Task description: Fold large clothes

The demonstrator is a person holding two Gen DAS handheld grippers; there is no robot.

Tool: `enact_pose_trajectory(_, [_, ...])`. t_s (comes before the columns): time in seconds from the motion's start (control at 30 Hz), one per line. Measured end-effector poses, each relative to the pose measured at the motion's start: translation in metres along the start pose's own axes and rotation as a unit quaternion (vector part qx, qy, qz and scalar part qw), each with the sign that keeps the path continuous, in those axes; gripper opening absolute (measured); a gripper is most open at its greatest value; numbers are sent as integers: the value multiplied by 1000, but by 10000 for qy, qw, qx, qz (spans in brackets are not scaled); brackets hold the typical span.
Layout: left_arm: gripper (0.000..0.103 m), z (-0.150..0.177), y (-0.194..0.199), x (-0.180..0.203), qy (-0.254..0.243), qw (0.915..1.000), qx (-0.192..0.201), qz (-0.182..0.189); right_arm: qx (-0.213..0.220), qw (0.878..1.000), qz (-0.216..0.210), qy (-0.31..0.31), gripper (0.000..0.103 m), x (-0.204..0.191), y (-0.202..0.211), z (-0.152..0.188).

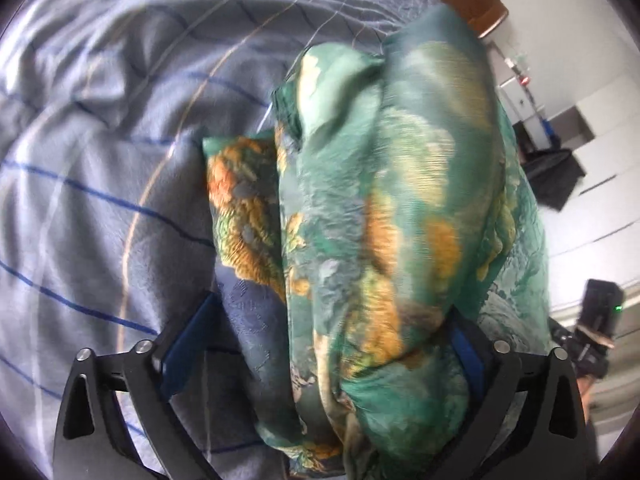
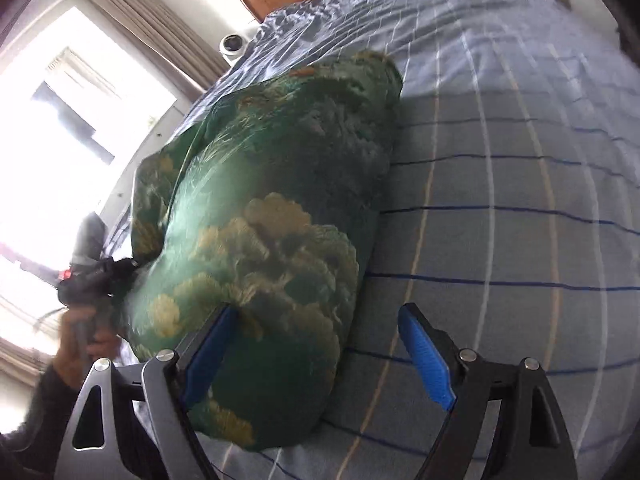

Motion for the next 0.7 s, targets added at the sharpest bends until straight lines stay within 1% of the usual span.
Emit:
enact_pose_trajectory(0.03, [103,0,-2,0,58,9999,-4,109,-13,10000,-59,-22,85,0,-1,-1])
enact_pose_trajectory(0.1, [103,2,-3,-1,77,9997,-26,215,-33,9997,-210,-83,85,0,-2,-4])
enact_pose_trajectory(0.17, [103,2,-5,0,67,9995,-86,298,-81,9982,-521,-275,85,-3,-6,-8])
enact_pose_trajectory(0.27, [103,-3,-12,-2,67,9987,-196,461,-341,9921,-1006,-672,86,-5,-21,-13])
enact_pose_trajectory(0.37, [103,-11,-19,-6,109,9974,-243,672,-660,9846,-1241,-1044,86,-1,-45,-17])
enact_pose_trajectory(0.4, [103,-20,-22,-8,118,9971,-260,700,-761,9812,-1309,-1192,86,1,-54,-18])
enact_pose_trajectory(0.47, [102,-25,-27,-6,114,9971,-318,688,-755,9864,-1060,-1001,83,-1,-58,-18])
enact_pose_trajectory(0.5, [102,-25,-29,-6,56,9973,-359,643,-709,9916,-775,-758,82,-7,-58,-19])
enact_pose_trajectory(0.53, [94,-25,-29,-2,-62,9978,-354,560,-653,9947,-550,-580,79,-12,-56,-20])
enact_pose_trajectory(0.57, [90,-26,-26,1,-159,9986,-312,402,-538,9977,-274,-308,75,-19,-52,-20])
enact_pose_trajectory(0.6, [80,-27,-21,4,-242,9991,-261,236,-379,9992,44,93,74,-29,-47,-19])
enact_pose_trajectory(0.63, [72,-29,-16,5,-273,9993,-210,118,-198,9979,338,523,72,-40,-42,-18])
enact_pose_trajectory(0.67, [69,-30,-10,6,-290,9995,-145,35,-50,9954,511,814,71,-49,-37,-17])
enact_pose_trajectory(0.7, [65,-30,-4,7,-325,9994,-67,-26,168,9897,725,1221,70,-63,-31,-15])
Point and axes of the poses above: each gripper's, at about its wrist camera, not at the fingertips, and y roughly against the way its jaws point, x to its right, z to its underside, the point moved 10 cm from there along -y, roughly the way its jaws point, and after that the axes turned 8 degrees about -y, right-handed, at the moved point
